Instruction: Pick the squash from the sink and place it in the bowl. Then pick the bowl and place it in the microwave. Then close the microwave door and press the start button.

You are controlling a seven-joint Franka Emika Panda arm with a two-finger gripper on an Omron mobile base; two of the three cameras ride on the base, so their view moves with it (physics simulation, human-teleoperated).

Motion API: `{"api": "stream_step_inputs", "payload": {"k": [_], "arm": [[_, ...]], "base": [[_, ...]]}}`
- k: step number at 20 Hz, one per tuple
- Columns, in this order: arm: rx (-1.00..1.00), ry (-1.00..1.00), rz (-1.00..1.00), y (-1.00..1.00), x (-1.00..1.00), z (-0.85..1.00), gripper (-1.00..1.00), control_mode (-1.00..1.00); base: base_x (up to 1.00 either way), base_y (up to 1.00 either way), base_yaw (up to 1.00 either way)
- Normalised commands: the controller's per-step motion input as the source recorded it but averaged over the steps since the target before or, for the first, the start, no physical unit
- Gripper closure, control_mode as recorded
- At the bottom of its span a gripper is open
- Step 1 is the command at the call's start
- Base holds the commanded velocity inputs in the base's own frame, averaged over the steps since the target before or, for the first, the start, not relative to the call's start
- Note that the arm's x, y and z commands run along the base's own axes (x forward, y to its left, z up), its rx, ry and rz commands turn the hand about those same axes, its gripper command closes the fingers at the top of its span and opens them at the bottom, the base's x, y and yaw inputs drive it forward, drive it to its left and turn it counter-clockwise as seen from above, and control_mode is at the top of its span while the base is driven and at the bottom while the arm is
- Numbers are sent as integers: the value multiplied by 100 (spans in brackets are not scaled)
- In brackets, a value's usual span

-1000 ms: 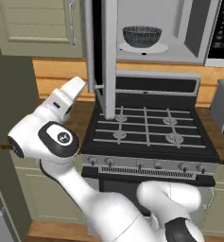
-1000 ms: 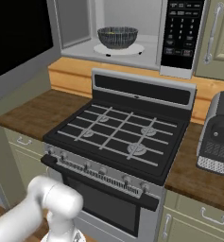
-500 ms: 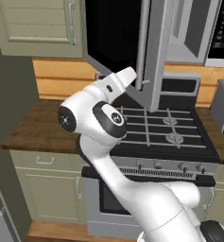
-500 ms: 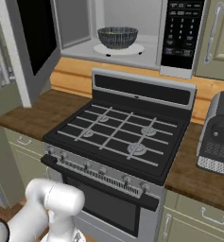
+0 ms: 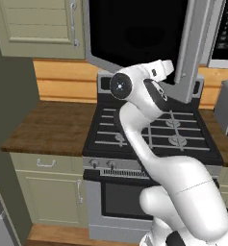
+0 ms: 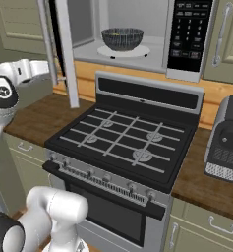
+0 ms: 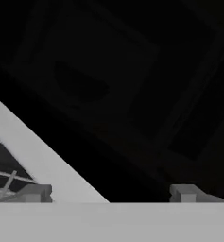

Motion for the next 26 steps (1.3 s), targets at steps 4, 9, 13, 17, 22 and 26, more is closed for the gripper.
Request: {"api": "stream_step_inputs", "payload": {"k": [4,9,13,17,22,26], "arm": [[21,-8,10,-94,84,0,-100,-100],[20,-10,18,-48,88,3,-100,-100],[19,-6,13,-40,88,5,-100,-100],[11,-6,5,-53,60,28,-100,-100],[5,-1,0,-55,45,10,-100,-100],[4,0,1,-47,69,0,-100,-100]], "base": [[0,0,0],[0,0,0],[0,0,0],[0,0,0],[0,0,0],[0,0,0]]}}
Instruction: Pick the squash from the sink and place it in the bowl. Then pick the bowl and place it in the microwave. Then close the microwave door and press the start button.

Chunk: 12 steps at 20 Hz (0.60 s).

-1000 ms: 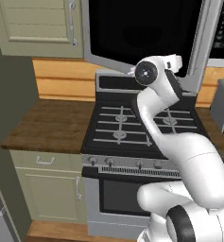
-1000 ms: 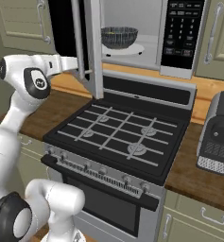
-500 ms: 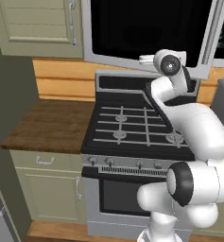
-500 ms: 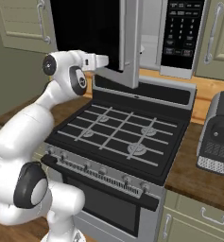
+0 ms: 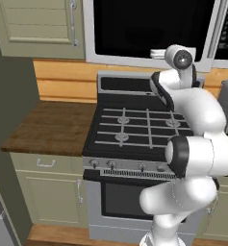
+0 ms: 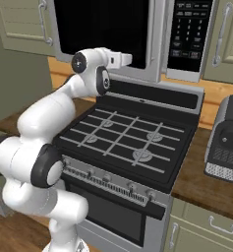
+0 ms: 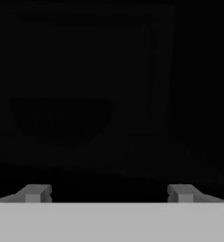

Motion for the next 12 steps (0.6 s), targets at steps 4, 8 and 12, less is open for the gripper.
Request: {"api": "stream_step_inputs", "payload": {"k": [4,8,12], "arm": [[6,0,3,-47,82,0,-100,-100],[5,0,6,-45,85,-6,-100,-100],[1,0,6,-24,98,-34,-100,-100]], "base": [[0,0,0],[0,0,0],[0,0,0]]}}
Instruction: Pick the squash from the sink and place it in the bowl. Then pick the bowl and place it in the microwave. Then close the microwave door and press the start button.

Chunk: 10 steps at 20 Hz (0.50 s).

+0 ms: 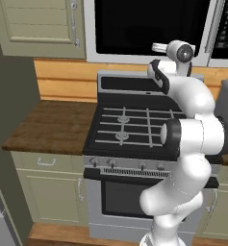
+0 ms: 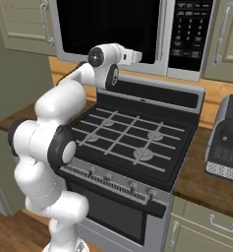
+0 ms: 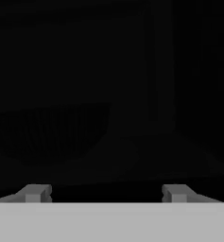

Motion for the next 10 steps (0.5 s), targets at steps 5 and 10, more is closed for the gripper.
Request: {"api": "stream_step_inputs", "payload": {"k": [5,10], "arm": [[1,0,7,-11,14,-17,-100,-100],[0,-1,1,0,-100,27,-100,-100]], "base": [[0,0,0],[0,0,0]]}}
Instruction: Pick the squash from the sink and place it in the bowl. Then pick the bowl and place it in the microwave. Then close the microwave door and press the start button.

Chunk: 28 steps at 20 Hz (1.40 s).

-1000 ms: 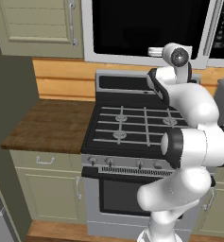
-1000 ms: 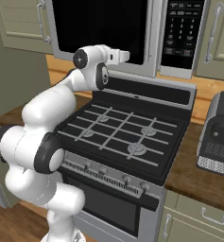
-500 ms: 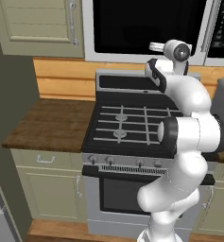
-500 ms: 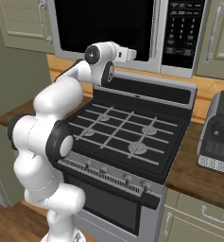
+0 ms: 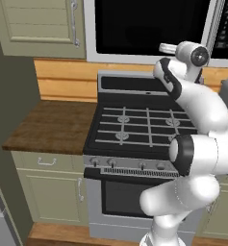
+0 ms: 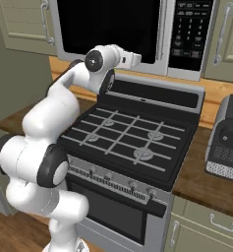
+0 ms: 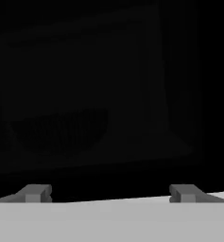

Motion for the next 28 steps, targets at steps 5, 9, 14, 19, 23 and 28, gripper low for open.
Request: {"api": "stream_step_inputs", "payload": {"k": [5,9,14,19,23,28], "arm": [[0,0,0,0,-100,39,-100,-100],[0,0,0,3,-100,12,100,-100],[-8,-1,-15,-11,-92,-6,100,-100],[-3,7,-13,-13,-49,-19,100,-100],[0,13,-1,-42,0,0,100,-100],[2,0,0,-58,0,0,100,-100]], "base": [[0,0,0],[0,0,0],[0,0,0],[0,0,0],[0,0,0],[0,0,0]]}}
